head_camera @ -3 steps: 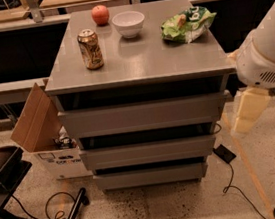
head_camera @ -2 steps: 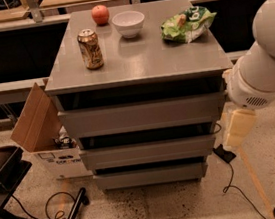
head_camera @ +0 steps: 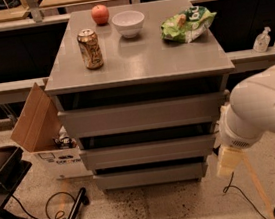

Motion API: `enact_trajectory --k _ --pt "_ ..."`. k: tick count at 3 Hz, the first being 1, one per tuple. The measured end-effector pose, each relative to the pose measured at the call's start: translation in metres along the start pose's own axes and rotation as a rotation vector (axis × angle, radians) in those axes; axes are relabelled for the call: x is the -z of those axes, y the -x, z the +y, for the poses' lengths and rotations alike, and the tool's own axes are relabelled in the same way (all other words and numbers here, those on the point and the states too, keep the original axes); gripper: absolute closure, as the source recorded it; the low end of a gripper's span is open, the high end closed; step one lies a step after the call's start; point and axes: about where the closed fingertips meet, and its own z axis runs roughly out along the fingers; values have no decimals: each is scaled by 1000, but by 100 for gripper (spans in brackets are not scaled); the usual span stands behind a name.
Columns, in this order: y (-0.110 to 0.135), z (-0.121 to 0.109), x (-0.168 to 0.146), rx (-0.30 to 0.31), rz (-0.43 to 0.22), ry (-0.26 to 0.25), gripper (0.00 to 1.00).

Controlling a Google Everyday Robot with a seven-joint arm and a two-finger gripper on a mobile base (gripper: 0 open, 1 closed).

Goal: Open bottom drawer

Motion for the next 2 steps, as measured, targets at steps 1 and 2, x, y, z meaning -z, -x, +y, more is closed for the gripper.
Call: enact_trajectory --k 1,2 --pt "-21 9 -72 -21 51 -7 0" --pt "-18 16 -79 -16 43 -3 0"
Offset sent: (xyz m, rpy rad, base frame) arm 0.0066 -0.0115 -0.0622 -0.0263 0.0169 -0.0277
